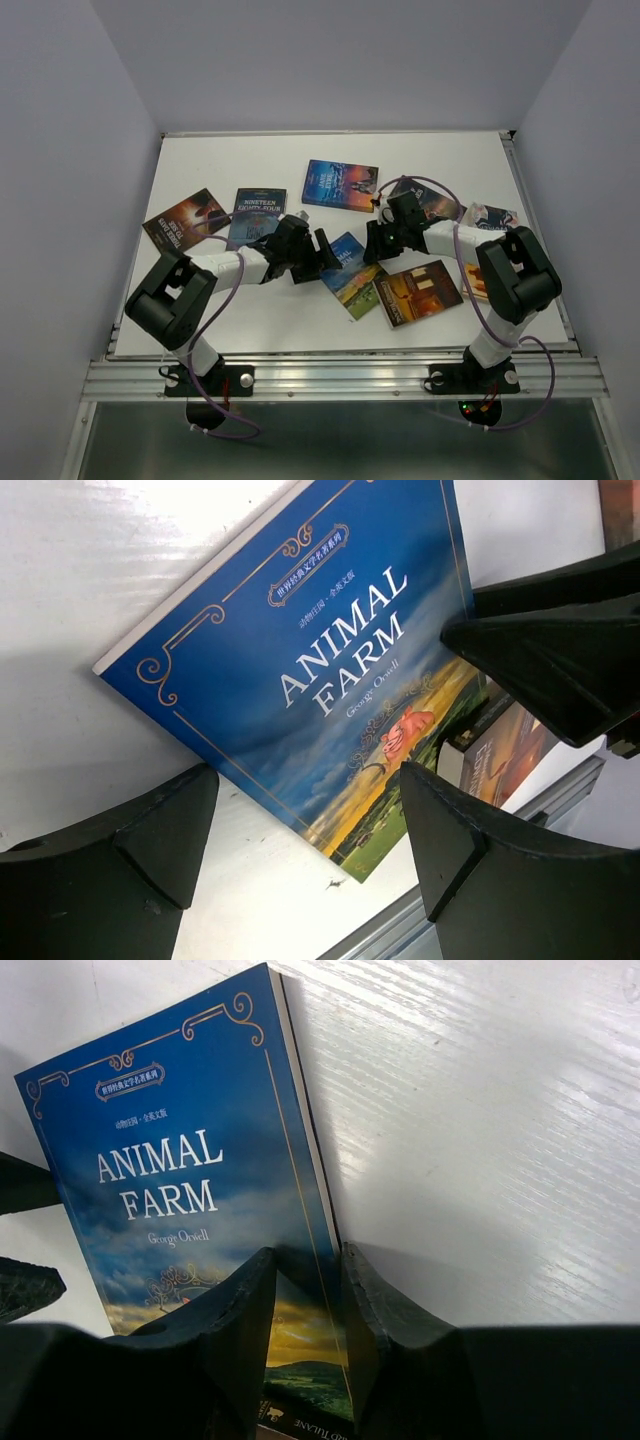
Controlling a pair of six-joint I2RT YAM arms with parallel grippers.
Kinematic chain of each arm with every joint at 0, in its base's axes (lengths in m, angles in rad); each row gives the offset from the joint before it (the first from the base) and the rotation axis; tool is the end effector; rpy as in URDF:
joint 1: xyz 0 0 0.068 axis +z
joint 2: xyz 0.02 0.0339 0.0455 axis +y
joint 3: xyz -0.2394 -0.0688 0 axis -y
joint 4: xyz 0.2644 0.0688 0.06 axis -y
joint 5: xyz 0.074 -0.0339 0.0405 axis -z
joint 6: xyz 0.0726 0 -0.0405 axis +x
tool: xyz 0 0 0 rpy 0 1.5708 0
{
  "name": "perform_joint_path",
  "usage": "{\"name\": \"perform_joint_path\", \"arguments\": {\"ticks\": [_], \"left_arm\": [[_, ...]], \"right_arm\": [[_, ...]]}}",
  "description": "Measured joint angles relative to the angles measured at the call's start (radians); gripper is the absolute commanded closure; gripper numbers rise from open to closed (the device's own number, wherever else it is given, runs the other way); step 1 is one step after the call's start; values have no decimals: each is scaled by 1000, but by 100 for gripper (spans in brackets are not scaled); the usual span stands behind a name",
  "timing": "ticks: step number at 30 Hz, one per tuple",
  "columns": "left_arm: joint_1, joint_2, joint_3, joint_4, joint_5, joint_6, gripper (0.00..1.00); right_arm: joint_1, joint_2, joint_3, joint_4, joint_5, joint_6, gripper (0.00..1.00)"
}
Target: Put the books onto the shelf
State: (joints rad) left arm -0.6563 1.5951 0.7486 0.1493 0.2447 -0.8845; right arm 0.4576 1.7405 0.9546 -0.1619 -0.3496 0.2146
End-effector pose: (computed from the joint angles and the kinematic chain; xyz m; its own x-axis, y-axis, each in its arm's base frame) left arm 0.2719 -0.2316 0.1018 -0.8942 -0.2587 -0.3655 0.0749 0.7183 -0.6916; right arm 0.3234 0.1870 0.0893 -0.8384 -0.1899 -0.5108 -0.4256 0.8137 0.3960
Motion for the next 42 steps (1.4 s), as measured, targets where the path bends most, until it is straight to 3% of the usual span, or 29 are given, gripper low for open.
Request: {"name": "perform_joint_path", "arguments": {"ticks": [12,25,34,38,42], "left_arm": [[14,24,18,64,-10,-11,15],[29,23,-36,243,-15,-3,15],[45,21,-55,533,10,-5,15],[41,23,-32,679,98,-17,16],[13,56,16,712,180,-11,17]], "right_arm": [[-19,-5,-1,-15,48,132,72],[-41,-35,-50,18,61,264,74],[-49,-66,-98,21,20,338,75],[-43,-64,-113,23,-52,371,74],[-11,-61,-129,21,-118,396,73]]}}
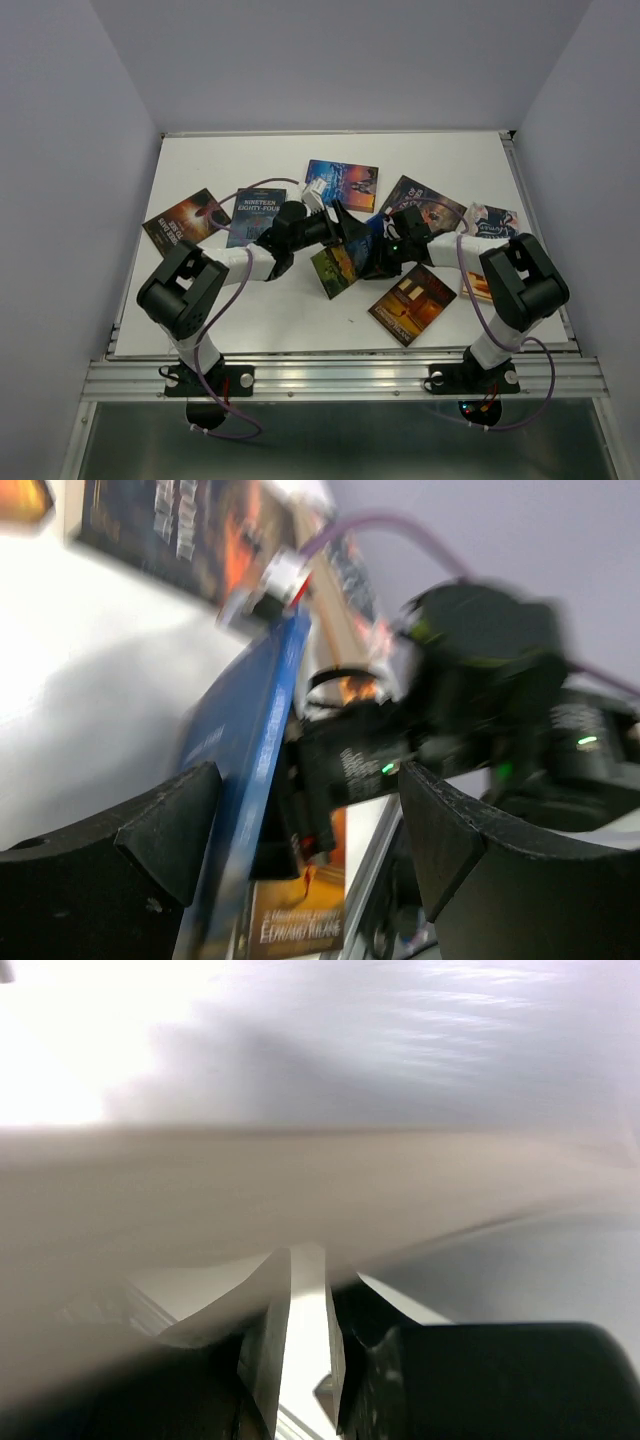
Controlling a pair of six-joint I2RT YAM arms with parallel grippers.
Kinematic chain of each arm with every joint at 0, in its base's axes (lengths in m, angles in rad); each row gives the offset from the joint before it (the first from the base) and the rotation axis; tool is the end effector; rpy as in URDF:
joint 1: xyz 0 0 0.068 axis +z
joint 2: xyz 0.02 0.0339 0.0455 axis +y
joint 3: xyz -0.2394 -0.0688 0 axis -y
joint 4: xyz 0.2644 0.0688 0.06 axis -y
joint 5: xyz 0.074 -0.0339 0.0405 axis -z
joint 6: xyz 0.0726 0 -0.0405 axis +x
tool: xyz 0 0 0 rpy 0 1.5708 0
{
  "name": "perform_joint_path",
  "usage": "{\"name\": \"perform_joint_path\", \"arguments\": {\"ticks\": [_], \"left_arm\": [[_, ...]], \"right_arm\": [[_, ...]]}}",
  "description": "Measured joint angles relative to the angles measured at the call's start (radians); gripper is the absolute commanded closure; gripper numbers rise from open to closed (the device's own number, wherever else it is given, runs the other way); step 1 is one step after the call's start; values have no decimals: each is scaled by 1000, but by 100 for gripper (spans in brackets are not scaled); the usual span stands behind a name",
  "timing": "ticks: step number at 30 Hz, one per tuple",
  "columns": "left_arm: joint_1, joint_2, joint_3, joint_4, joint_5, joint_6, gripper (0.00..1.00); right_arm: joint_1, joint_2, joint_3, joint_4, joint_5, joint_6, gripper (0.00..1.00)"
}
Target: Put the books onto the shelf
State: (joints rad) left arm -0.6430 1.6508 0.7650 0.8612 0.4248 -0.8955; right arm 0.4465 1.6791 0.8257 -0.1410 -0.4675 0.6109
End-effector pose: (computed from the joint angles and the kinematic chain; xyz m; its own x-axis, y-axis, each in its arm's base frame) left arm 0.2966 -0.2596 0.1819 -0.6961 -0.3671 -0.6170 0.5323 0.3129 -0.7866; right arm 0.2930 0.1766 0.0753 -0.9676 0.1045 -0.2297 -0.0634 0.7803 0.6221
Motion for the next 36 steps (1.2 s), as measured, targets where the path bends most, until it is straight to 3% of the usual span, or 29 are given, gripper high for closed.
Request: {"name": "perform_joint_path", "arguments": {"ticks": [7,9,12,13,15,22,23,24,27,28,30,33,36], "left_arm": [[-18,54,27,-231,-9,100,17],[-18,54,33,-316,-26,131,22],[-25,53,34,-429,-45,165,51],[-27,49,34,-453,-51,175,79],[-32,33,34,-512,-78,192,100],[-47,-55,38,-600,-148,199,100],[-48,-66,38,-605,-158,196,100],[-50,-77,38,-614,-171,194,100],[-50,-105,37,-632,-211,177,100],[-50,-123,37,-637,-232,168,100],[-50,-169,36,-644,-282,149,100],[-50,-235,40,-644,-387,111,100],[-50,-274,80,-668,-504,43,100]], "right_arm": [[1,-3,-3,28,-72,26,72],[-6,-3,-3,43,-77,31,72],[-16,-3,-3,64,-82,36,71],[-19,-3,-3,69,-83,37,71],[-23,-3,-2,75,-87,36,71],[-35,-3,-2,92,-89,24,64],[-39,-3,-2,91,-89,17,61],[-41,-4,-2,90,-87,9,49],[-47,-30,-2,78,-61,-19,32],[-47,-41,-2,76,-58,-26,29],[-48,-101,-5,66,-33,-48,22],[-48,-203,-8,66,-5,-80,1],[-48,-298,-18,69,-2,-126,0]]}}
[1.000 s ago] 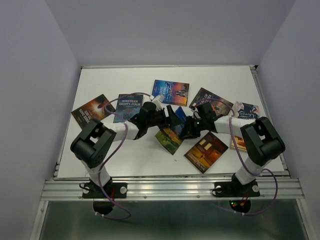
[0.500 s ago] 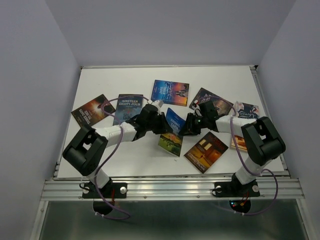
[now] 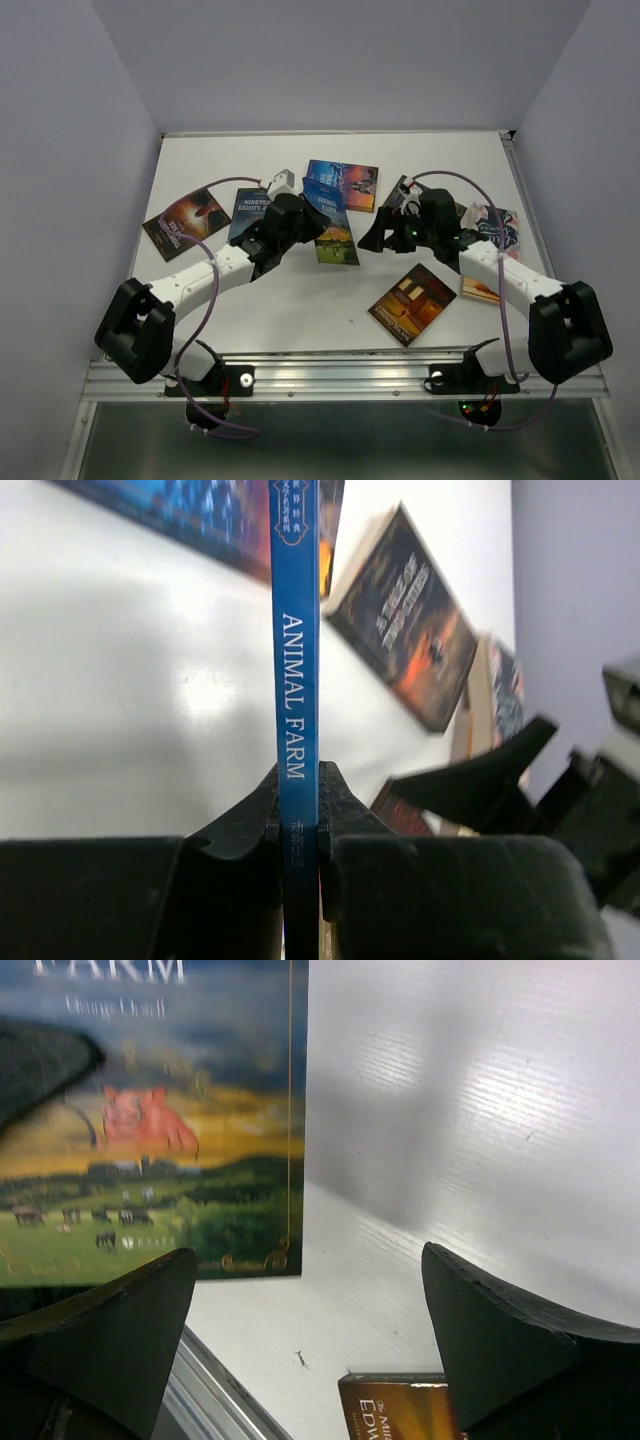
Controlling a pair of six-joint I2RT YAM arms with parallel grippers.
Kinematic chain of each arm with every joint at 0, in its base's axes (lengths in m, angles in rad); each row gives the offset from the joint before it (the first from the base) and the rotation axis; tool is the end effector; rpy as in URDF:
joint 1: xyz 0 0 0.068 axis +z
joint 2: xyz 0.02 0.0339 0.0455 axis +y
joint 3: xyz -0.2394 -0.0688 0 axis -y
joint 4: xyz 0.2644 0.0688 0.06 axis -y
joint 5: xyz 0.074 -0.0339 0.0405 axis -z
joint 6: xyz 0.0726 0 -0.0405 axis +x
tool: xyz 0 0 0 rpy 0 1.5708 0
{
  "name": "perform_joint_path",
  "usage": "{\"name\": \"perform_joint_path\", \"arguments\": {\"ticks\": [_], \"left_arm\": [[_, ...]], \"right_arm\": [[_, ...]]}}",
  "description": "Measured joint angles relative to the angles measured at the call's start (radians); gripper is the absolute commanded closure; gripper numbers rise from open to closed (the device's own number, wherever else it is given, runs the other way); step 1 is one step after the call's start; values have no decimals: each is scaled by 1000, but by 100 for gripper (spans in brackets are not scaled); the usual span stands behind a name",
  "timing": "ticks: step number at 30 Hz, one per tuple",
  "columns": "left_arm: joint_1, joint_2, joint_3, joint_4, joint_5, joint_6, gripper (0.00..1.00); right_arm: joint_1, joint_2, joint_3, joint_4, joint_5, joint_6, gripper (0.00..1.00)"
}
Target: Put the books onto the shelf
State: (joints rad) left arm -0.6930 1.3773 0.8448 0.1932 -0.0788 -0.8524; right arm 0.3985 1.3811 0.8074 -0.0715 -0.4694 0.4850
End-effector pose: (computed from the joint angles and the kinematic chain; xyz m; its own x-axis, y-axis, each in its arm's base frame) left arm 0.2885 -0.2321 0.2172 -0.6050 -0.4732 -0.6404 0.1888 0.6961 -0.6927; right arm 0.3009 0.1623 0.1721 -0.8070 0.1114 -0.5800 -0.3425 0.7119 0.6131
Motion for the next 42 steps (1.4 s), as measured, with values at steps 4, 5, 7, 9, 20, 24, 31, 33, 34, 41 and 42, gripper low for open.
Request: {"name": "perform_joint_path", "arguments": {"ticks": [4,5,7,9,20,24,31,33,34,41,42], "left_arm": [[0,-3,68,-17,-124,-87,100],[0,-8,72,-7,-158,-120,100],[0,-18,72,-4,-200,-165,100],[-2,-25,61,31,-260,-222,100],[-8,-28,51,248,-374,-274,100],[-8,-32,38,293,-385,-274,100],[-12,-47,12,338,-387,-270,100],[-14,-47,12,350,-381,-270,100],[-16,-47,12,360,-379,-270,100],[-43,-43,12,402,-366,-271,100],[-46,-43,11,407,-366,-271,100]], "right_arm": [[0,-60,-4,5,0,-9,0],[0,-61,-5,10,0,10,0],[0,-61,-41,84,-12,76,0],[0,-57,-88,170,-40,155,0],[0,23,-178,728,-190,586,0],[0,78,-195,964,-229,721,0],[0,183,-181,1167,-234,874,0],[0,204,-160,1189,-224,895,3],[0,217,-140,1202,-214,902,5],[0,262,-55,1225,-147,930,50],[0,264,-48,1223,-142,931,57]]}}
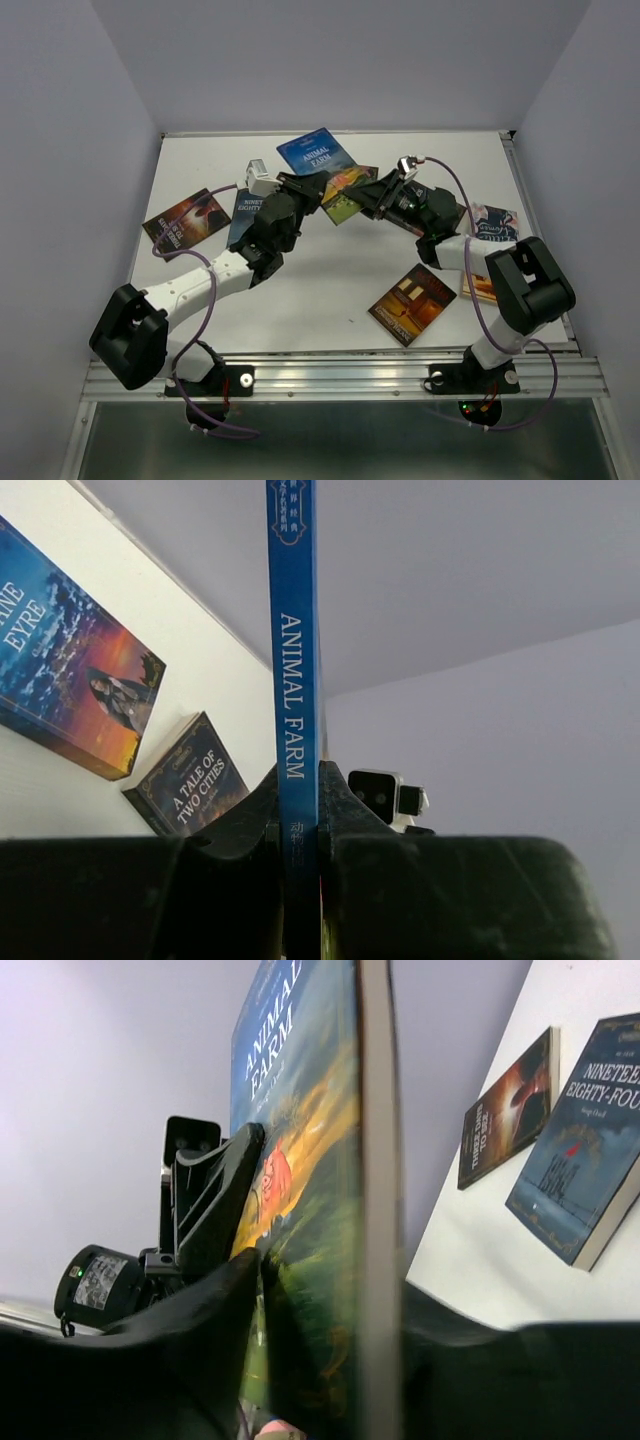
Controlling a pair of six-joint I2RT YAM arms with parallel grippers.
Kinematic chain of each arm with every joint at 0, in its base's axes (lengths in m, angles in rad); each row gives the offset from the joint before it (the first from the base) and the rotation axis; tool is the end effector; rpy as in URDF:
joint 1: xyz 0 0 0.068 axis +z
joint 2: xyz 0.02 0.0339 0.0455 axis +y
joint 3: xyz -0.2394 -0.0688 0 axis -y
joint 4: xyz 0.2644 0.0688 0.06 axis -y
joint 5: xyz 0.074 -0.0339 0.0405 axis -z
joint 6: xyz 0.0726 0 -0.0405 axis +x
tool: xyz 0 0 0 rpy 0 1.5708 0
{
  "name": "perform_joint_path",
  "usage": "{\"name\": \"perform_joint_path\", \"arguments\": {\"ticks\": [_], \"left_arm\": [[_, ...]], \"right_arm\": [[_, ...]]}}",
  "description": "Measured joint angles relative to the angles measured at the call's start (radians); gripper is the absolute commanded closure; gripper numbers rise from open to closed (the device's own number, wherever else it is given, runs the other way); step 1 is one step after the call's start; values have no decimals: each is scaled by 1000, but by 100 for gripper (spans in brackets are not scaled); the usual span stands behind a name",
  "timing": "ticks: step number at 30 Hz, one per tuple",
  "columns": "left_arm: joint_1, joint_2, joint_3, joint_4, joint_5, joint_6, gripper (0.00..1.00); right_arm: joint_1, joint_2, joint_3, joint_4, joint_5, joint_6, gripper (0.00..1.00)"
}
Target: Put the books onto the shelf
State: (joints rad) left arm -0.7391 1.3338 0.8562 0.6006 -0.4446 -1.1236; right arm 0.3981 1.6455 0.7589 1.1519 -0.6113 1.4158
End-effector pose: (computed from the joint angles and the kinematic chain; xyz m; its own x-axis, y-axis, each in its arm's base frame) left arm 0.2906 -0.2226 0.2951 -0.2247 -0.8966 -0.3816 0.2083 0.3384 -0.9177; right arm 0.3344 0.1858 0.2203 -0.7808 0.5494 -0.2977 -0.3666 -0.0170 0.9302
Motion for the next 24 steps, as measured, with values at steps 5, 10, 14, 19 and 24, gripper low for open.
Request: {"name": "perform_joint_path", "arguments": {"ticks": [5,10,14,19,24], "left_arm": [[-5,0,-21,23,-8,17,75],[-6,-28,-70,37,-13,44,6],[-11,-113,-76,-67,-23,89,1],[-4,-251,-74,-264,-66,118,1],[51,-335,-72,-456,-86,136,1]], "right_arm": [[0,4,16,0,17,4,94],[-7,37,33,-13,-8,-6,99],[-54,79,79,-85,-38,-50,99],[-167,116,229,-324,-137,-241,99],[-195,222,566,-802,-196,-594,99]]}}
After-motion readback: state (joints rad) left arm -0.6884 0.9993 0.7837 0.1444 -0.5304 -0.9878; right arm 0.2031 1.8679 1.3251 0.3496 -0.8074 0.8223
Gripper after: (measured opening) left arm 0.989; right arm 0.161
